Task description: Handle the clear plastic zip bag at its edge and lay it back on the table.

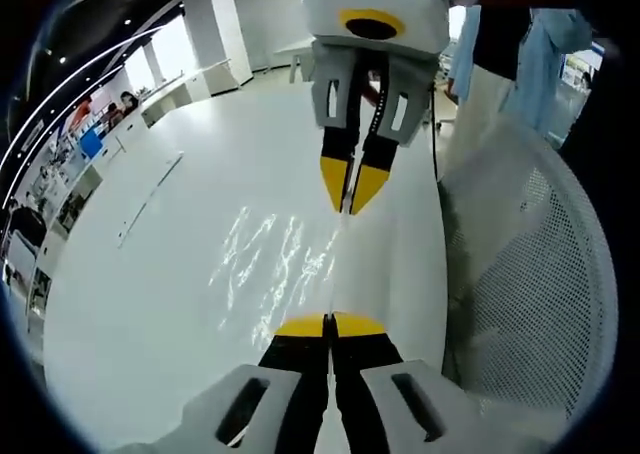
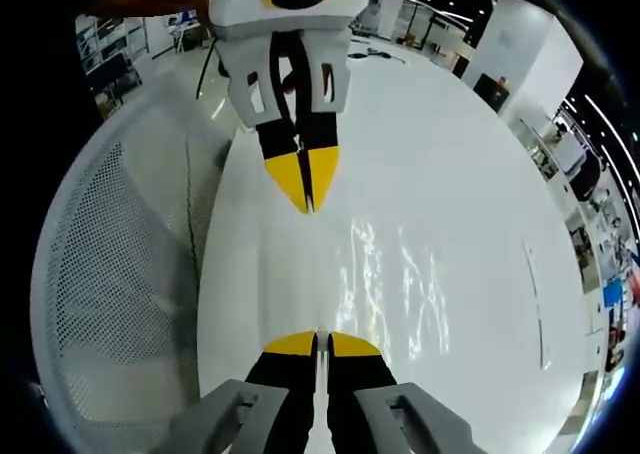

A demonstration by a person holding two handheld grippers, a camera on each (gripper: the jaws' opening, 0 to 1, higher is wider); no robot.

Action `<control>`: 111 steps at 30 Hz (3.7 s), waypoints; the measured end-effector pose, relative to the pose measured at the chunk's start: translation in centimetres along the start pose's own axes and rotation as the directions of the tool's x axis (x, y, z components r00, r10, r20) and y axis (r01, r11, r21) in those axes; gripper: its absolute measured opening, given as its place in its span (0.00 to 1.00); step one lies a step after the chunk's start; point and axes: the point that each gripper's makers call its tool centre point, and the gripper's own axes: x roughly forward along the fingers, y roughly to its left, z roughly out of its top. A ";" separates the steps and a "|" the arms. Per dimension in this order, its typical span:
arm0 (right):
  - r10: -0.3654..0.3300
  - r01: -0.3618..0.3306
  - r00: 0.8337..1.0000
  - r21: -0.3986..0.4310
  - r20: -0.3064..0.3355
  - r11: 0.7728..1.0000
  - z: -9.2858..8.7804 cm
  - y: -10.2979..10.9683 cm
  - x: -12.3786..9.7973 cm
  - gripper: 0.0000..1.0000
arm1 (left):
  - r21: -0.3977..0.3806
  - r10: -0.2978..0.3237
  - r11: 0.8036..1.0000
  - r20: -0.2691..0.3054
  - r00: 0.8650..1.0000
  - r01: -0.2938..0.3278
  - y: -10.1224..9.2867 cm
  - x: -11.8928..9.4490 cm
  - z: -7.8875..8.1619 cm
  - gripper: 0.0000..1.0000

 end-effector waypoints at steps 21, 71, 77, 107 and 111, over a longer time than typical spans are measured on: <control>-0.021 0.022 0.999 0.042 -0.028 0.999 -2.5 0.1 -0.9 0.00 | -0.009 -0.005 1.000 -0.001 1.000 0.005 -0.2 0.2 -0.2 0.00; -0.026 0.025 0.999 -0.040 -0.021 0.999 -2.2 1.8 -1.0 0.00 | 0.078 0.001 0.997 -0.020 1.000 0.000 -1.6 0.2 -0.4 0.00; -0.020 0.020 1.000 -0.019 0.023 1.000 -1.6 1.9 -1.1 0.04 | 0.092 0.002 0.996 -0.022 1.000 0.000 -1.6 0.2 -0.6 0.00; -0.025 0.009 0.992 0.125 0.127 0.992 1.6 -0.3 -0.2 0.12 | 0.206 0.005 0.979 -0.004 1.000 -0.005 -1.8 1.0 -0.3 0.00; -0.007 -0.011 0.993 0.143 0.121 0.990 1.6 -0.1 0.4 0.11 | 0.208 0.005 0.978 -0.001 1.000 -0.005 -1.7 1.1 -0.4 0.00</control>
